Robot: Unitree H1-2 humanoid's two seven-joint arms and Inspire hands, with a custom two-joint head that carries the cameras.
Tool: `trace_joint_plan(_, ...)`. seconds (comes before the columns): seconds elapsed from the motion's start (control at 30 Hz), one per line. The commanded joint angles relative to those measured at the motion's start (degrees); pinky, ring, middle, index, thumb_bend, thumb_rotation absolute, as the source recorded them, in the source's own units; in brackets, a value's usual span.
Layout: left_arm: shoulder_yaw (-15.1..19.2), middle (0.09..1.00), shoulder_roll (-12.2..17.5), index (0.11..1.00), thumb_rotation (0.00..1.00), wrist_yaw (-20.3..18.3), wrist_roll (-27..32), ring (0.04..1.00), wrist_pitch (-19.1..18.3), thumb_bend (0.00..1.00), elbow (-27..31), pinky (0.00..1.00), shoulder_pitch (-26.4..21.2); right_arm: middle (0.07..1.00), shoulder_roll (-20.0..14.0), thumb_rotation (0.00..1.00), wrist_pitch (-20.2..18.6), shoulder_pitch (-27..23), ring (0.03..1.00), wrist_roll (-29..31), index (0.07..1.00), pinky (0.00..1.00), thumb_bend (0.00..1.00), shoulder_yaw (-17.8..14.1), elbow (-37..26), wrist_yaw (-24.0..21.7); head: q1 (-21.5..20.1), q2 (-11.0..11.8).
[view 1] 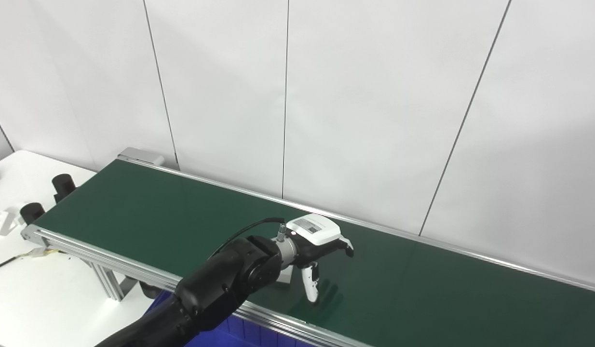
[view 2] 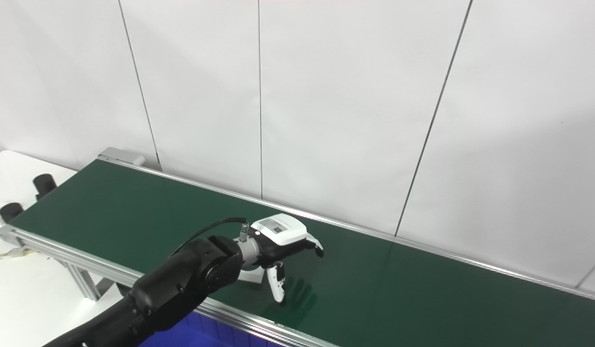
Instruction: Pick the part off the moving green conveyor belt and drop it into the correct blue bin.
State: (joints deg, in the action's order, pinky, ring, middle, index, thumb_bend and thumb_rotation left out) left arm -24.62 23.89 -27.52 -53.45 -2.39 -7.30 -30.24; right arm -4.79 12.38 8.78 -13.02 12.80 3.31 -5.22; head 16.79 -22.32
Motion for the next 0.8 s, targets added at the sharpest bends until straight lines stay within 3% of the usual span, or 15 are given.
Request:
trace_joint_plan(0.0,0.57,0.856,1.69,0.809,0.10,1.50,-1.01,0.858,-0.13,0.96,0.08,0.85,-2.62,0.835,0.66,0.29,2.85,-0.07,0.795,0.15,0.911,0.71,0.52,0.10,-1.88,0.85,-0.04,-0.09)
trace_joint_plan(0.5,1.02,0.864,3.62,0.839,0.14,2.58,-2.31,0.871,-0.69,0.96,-1.47,0.89,-1.06,0.841,0.70,0.31,2.83,0.37,0.798,-0.54,0.906,0.71,0.52,0.29,-2.76,1.06,-0.43,-0.62)
trace_joint_plan(0.77,1.54,0.872,4.44,0.838,0.15,5.62,-2.48,0.867,-0.06,0.96,-2.73,0.87,0.34,0.842,0.72,0.29,2.35,0.54,0.800,-0.26,0.911,0.70,0.52,0.39,-3.11,0.79,-0.71,-0.81)
